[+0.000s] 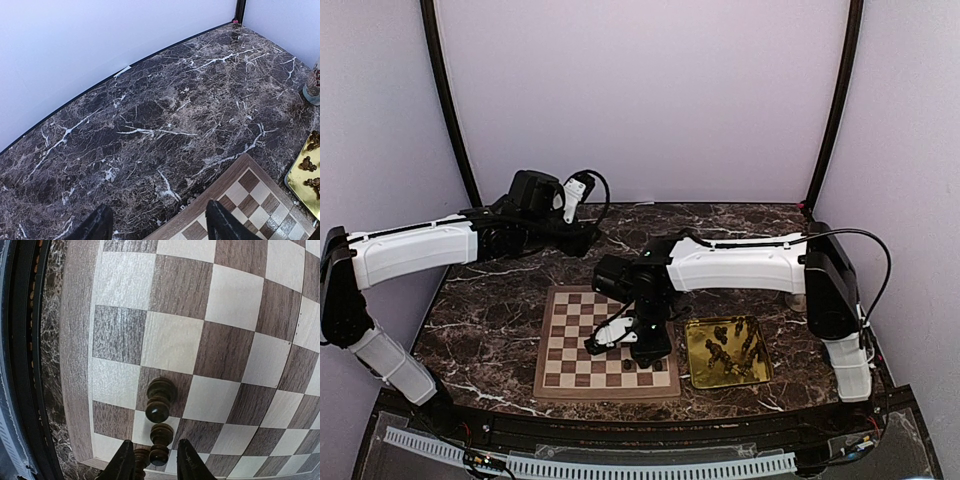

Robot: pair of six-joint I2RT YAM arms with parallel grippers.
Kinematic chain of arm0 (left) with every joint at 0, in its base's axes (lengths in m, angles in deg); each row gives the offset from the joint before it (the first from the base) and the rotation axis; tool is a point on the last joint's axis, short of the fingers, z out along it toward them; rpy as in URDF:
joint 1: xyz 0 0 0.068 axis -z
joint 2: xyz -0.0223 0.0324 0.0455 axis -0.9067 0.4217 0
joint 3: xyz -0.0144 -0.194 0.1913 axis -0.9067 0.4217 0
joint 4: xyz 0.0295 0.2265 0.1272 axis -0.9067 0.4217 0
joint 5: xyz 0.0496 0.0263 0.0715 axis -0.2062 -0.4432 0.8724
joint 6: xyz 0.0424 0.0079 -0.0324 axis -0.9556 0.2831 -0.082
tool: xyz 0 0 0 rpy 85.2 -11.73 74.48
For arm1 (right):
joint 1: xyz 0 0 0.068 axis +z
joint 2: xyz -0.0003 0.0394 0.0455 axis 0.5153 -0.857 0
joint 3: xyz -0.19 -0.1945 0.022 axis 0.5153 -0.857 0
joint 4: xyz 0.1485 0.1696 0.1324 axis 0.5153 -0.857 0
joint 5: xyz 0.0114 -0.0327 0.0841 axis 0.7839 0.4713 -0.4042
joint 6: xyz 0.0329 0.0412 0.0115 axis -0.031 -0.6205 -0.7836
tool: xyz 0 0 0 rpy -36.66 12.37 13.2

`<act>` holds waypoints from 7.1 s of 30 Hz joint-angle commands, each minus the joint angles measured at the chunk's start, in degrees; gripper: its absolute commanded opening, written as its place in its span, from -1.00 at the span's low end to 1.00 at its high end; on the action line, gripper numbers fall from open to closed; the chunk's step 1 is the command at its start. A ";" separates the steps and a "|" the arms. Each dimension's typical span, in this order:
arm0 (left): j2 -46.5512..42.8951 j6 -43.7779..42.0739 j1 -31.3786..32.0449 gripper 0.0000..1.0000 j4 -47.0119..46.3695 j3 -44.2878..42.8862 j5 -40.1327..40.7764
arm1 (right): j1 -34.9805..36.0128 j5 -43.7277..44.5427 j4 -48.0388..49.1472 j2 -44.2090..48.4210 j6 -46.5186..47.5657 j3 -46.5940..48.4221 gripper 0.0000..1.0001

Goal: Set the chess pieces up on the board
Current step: Adjust the pawn at g7, then pick up the rook from the storage box, then place the rook at a8.

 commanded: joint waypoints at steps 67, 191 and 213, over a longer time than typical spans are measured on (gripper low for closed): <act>1.64 0.32 -0.29 0.31 0.60 -0.38 -3.12 | -34.02 1.83 12.85 28.26 -3.99 -36.45 -0.28; 0.82 -0.39 -0.30 0.32 1.07 -0.54 -2.81 | 5.72 4.63 7.48 10.32 -1.53 -16.85 -0.72; 0.74 -0.39 -0.26 0.32 1.11 -0.41 -2.99 | 5.70 6.83 7.84 12.61 -1.84 -16.58 -0.44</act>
